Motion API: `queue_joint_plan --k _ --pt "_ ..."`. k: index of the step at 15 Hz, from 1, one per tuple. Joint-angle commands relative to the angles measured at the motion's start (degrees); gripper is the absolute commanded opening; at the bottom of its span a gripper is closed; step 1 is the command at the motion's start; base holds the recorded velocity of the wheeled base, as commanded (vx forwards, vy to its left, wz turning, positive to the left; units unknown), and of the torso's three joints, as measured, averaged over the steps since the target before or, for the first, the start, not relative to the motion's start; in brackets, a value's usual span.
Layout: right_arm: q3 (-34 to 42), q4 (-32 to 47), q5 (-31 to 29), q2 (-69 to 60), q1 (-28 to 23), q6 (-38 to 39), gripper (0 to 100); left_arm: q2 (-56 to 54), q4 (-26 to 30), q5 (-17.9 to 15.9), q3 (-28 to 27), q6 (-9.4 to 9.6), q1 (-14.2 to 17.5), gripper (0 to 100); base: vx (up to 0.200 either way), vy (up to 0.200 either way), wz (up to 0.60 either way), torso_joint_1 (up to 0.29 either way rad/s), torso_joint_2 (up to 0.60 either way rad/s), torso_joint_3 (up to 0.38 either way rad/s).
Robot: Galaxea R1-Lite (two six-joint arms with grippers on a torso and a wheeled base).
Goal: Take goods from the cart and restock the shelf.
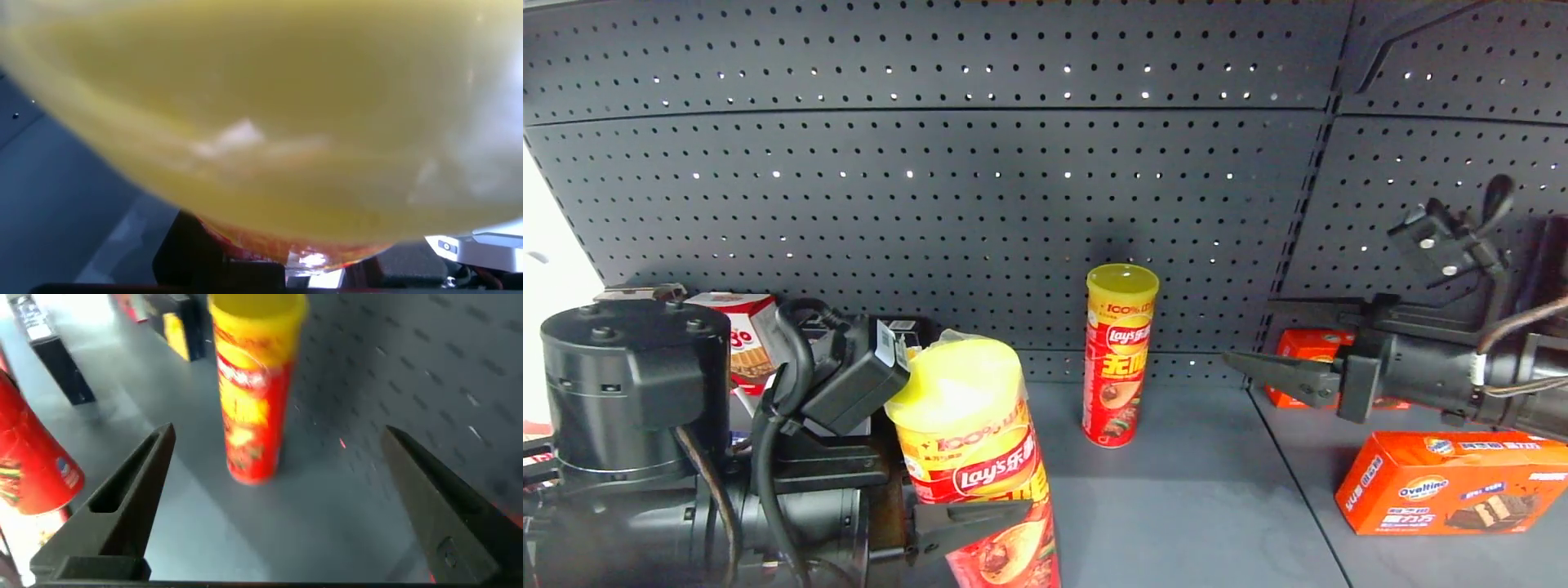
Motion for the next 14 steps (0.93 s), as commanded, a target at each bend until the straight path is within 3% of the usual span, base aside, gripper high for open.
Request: queue_joint_plan --k 1,5,14 --pt "-2.27 -3.01 3.61 8.8 0.82 -1.49 100 0.79 -0.08 -0.01 -0.32 0.02 -0.16 0 0.0 0.0 0.0 0.0 0.0 0.0" --pt "-4.47 -8.29 12.4 13.63 0.73 -1.67 100 0.79 -0.08 -0.01 -0.41 0.02 -0.07 0 0.0 0.0 0.0 0.0 0.0 0.0" --pt "-8.16 -8.9 13.02 21.9 0.91 -1.76 100 0.79 -0.08 -0.01 -0.5 0.02 0.19 0 0.0 0.0 0.0 0.0 0.0 0.0"
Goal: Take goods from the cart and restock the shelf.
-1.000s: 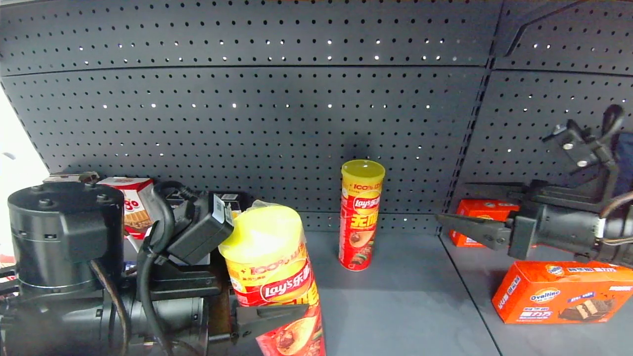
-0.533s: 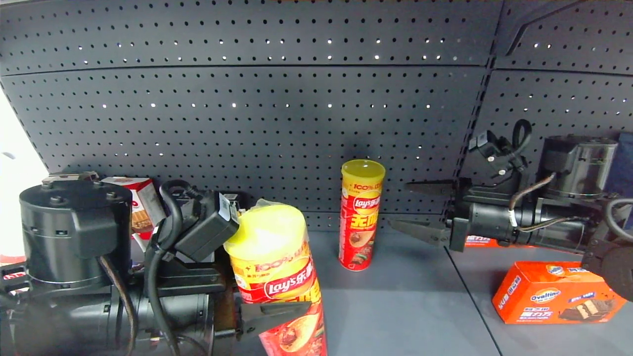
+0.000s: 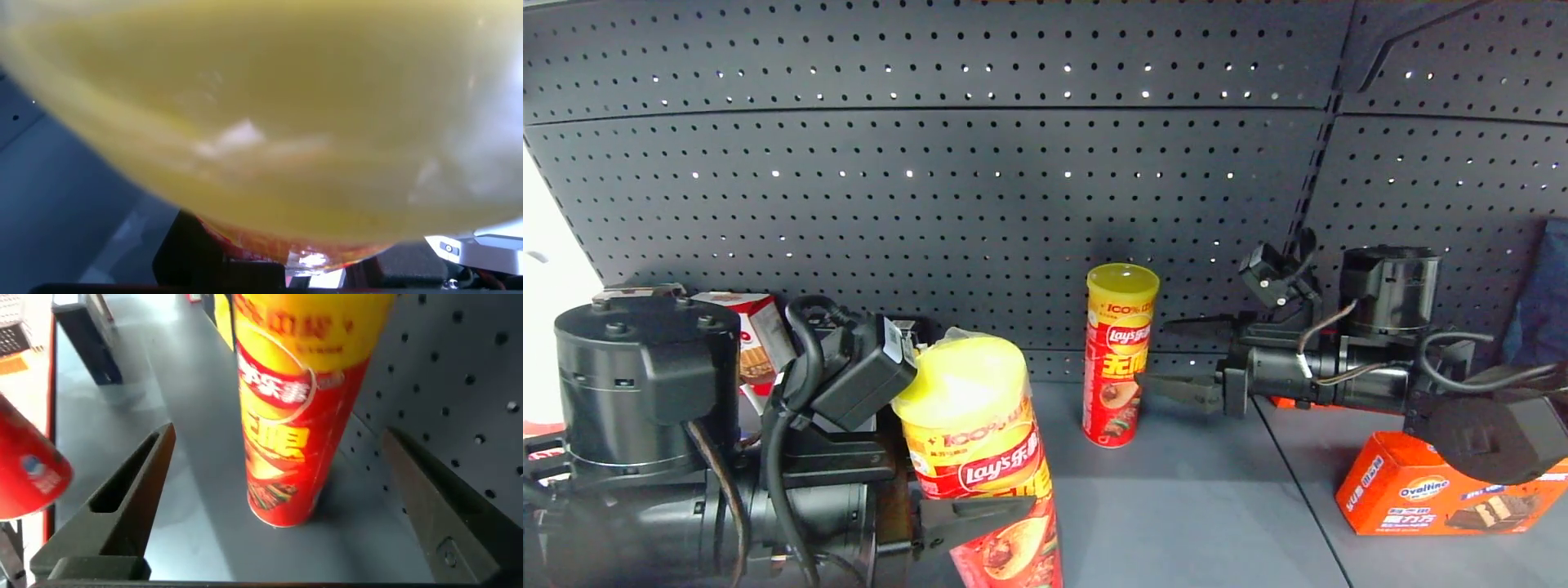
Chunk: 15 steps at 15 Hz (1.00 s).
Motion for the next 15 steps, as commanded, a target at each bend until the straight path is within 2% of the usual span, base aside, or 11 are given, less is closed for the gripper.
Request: queue_joint_plan --k 1,15 --pt "-0.45 -0.07 0.03 2.65 -0.01 -0.01 100 0.05 -0.03 0.02 0.02 -0.01 0.02 0 0.0 0.0 0.0 0.0 0.0 0.0" --pt "-3.0 -3.49 0.3 12.76 2.19 -0.01 100 0.14 -0.03 0.11 0.38 -0.01 0.29 0 0.0 0.0 0.0 0.0 0.0 0.0"
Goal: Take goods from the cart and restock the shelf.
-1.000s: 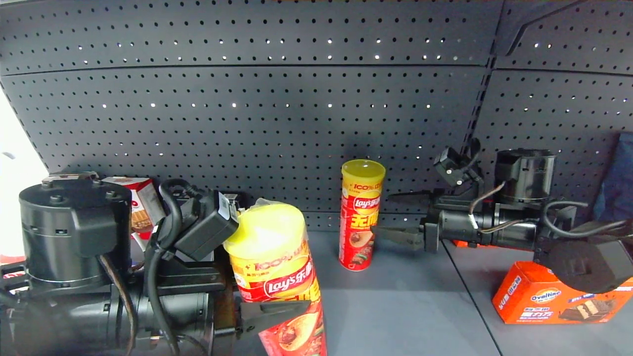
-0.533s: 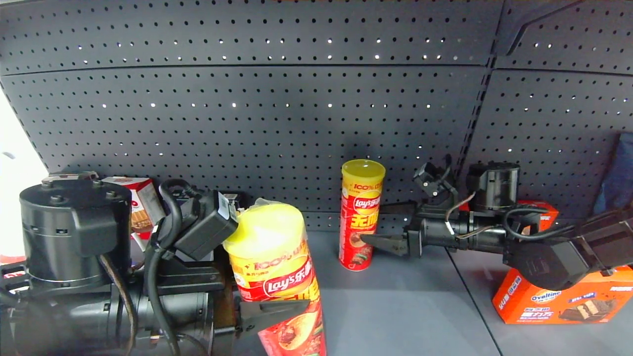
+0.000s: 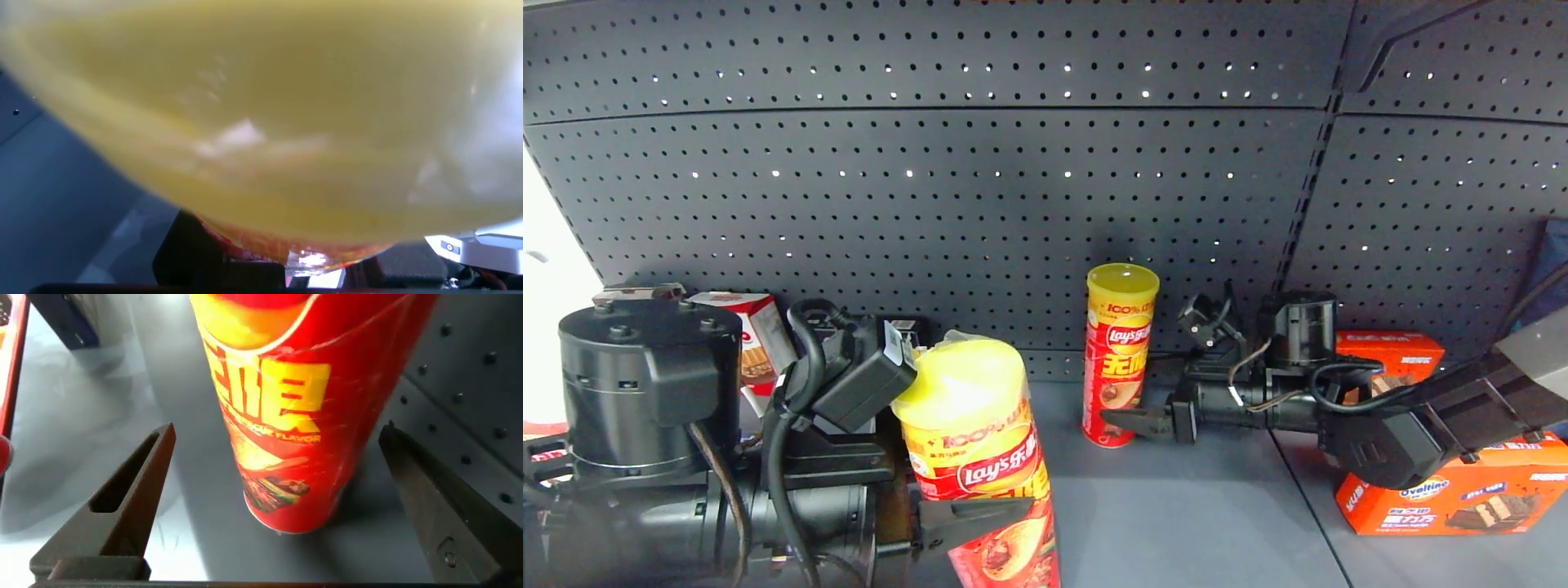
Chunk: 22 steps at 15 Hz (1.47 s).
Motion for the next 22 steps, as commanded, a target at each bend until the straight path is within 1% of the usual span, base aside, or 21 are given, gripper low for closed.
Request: queue_joint_plan --k 1,9,10,15,18,22 --pt "-0.5 -0.07 -0.06 1.61 0.35 -0.01 100 0.05 -0.03 0.03 0.02 -0.01 0.09 0 0.0 0.0 0.0 0.0 0.0 0.0" --pt "-3.05 -0.07 -0.5 5.12 0.88 -0.01 100 -0.04 -0.03 0.03 0.29 -0.01 0.18 0 0.0 0.0 0.0 0.0 0.0 0.0" --pt "-3.4 -0.07 -0.32 6.0 0.88 -0.01 0 -0.12 -0.03 -0.06 0.46 -0.01 0.8 0 0.0 0.0 0.0 0.0 0.0 0.0" --pt "-3.58 -0.16 -0.5 6.35 1.5 0.08 0 -0.21 -0.03 -0.06 0.55 -0.01 0.89 0 0.0 0.0 0.0 0.0 0.0 0.0" --pt "-2.26 -0.07 -0.58 4.86 1.5 0.08 0 -0.21 -0.03 0.03 0.55 -0.01 0.89 0 0.0 0.0 0.0 0.0 0.0 0.0" --pt "0.47 -0.42 -6.3 -0.24 2.64 0.6 0 -0.12 -0.03 0.03 0.29 -0.01 0.89 0 0.0 0.0 0.0 0.0 0.0 0.0"
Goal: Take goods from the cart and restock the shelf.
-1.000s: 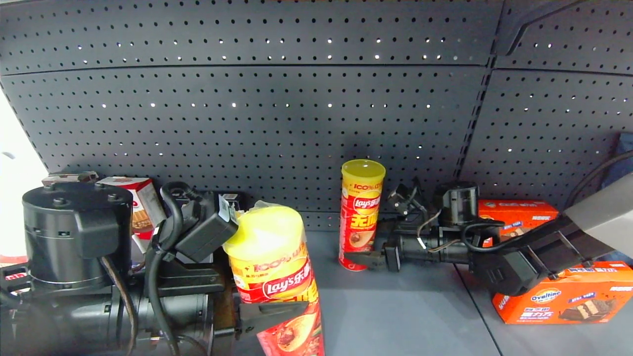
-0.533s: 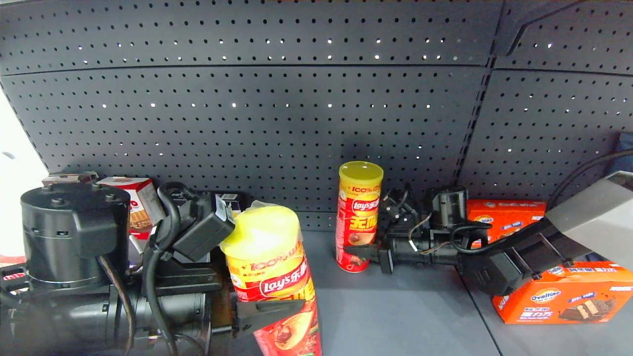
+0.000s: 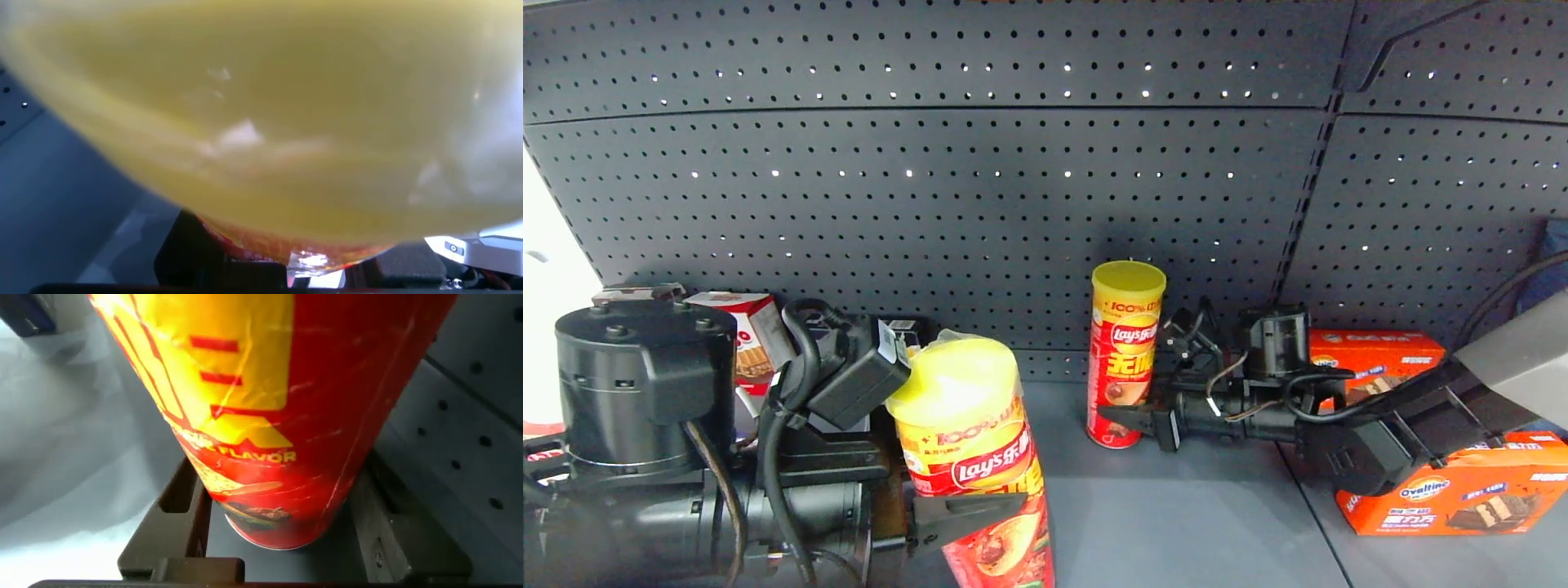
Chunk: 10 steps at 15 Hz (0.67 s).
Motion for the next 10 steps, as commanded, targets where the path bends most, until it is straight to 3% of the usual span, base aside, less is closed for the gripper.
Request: queue_joint_plan --k 1,7,10 --pt "3.74 -0.46 -0.65 -5.19 1.18 0.18 0 0.03 -0.01 0.0 -0.07 -0.01 -0.02 0 0.0 0.0 0.0 0.0 0.0 0.0" --pt "13.85 -0.55 -4.78 -15.65 6.81 1.94 0 0.3 0.08 0.08 -0.6 -0.1 0.07 0 0.0 0.0 0.0 0.0 0.0 0.0" --pt "18.86 -4.33 -5.13 -18.11 8.83 3.78 0 0.21 0.17 0.08 -0.68 -0.1 0.42 0 0.0 0.0 0.0 0.0 0.0 0.0"
